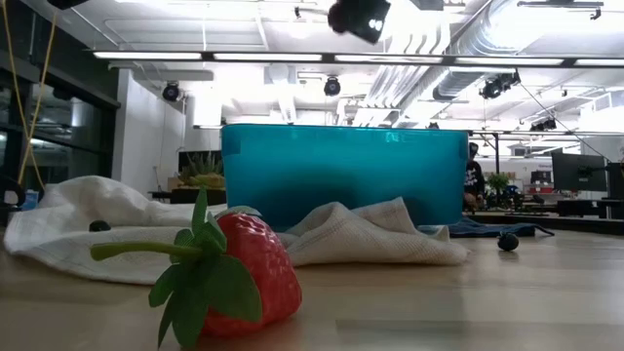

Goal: Pick and placing Produce into tupperware
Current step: Put the red cherry into the blue bin, then put the left blueberry into the blue bin

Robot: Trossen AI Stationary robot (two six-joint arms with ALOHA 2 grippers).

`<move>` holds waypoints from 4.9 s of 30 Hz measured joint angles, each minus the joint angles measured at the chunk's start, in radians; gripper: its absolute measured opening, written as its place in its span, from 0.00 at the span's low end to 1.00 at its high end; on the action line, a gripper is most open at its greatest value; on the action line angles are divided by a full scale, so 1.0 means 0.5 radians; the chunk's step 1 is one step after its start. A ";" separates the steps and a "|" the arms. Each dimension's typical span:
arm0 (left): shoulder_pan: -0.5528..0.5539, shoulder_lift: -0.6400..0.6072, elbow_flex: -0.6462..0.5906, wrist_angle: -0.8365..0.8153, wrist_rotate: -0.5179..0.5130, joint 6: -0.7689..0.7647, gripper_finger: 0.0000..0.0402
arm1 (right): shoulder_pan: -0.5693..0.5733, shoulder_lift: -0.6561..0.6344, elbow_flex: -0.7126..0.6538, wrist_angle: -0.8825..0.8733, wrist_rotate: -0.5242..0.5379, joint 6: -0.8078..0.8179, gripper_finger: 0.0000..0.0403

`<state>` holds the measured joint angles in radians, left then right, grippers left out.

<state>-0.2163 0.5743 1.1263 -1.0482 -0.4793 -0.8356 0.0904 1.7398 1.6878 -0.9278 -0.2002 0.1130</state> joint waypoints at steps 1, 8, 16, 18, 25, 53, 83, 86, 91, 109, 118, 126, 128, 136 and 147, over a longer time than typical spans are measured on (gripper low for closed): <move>0.000 0.000 0.000 0.000 0.000 0.000 0.28 | 0.013 0.026 0.000 -0.009 0.000 -0.004 0.15; 0.000 0.000 0.000 -0.001 0.033 0.000 0.28 | 0.088 0.213 0.000 -0.016 0.082 0.019 0.15; 0.000 0.000 0.000 -0.002 0.053 0.000 0.28 | 0.141 0.354 0.000 0.002 0.157 0.035 0.15; 0.000 0.000 0.000 -0.002 0.053 0.000 0.28 | 0.149 0.377 0.000 -0.005 0.198 0.041 0.15; 0.000 -0.001 0.000 -0.002 0.053 0.000 0.28 | 0.144 0.420 -0.001 -0.007 0.261 0.079 0.15; 0.000 0.015 0.000 -0.007 0.234 0.246 0.28 | 0.033 0.335 -0.002 0.444 0.606 0.319 0.33; 0.000 0.474 0.000 -0.009 0.473 0.406 0.28 | -0.624 0.259 -0.003 0.113 0.033 0.994 0.33; 0.000 0.510 0.000 -0.045 0.475 0.404 0.28 | -0.629 0.276 -0.002 0.083 0.042 0.961 0.33; 0.002 0.587 -0.001 -0.105 0.451 0.391 0.28 | -0.627 0.321 -0.003 0.003 0.069 0.800 0.33; 0.407 0.844 -0.001 -0.104 0.717 0.386 0.28 | -0.625 0.251 -0.003 -0.516 0.455 0.045 0.33; 0.522 0.838 -0.171 0.099 0.837 0.463 0.27 | -0.640 -0.063 -0.357 -0.362 0.550 0.113 0.33; 0.524 0.728 -0.441 0.361 0.785 0.332 0.27 | -0.639 -0.629 -1.112 0.020 0.328 0.482 0.33; 0.524 0.684 -0.516 0.446 0.745 0.303 0.27 | -0.638 -0.752 -1.225 0.061 0.287 0.551 0.33; 0.524 0.478 -0.803 0.667 0.826 0.195 0.27 | -0.638 -1.067 -1.417 0.061 0.317 0.711 0.33; 0.366 0.407 -1.002 0.684 1.049 0.545 0.28 | -0.638 -1.208 -1.424 0.057 0.471 0.995 0.33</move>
<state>-0.0335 0.7780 0.6254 -0.7063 0.0452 -0.5631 -0.2283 1.1360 0.9756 -0.8995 0.0351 0.6107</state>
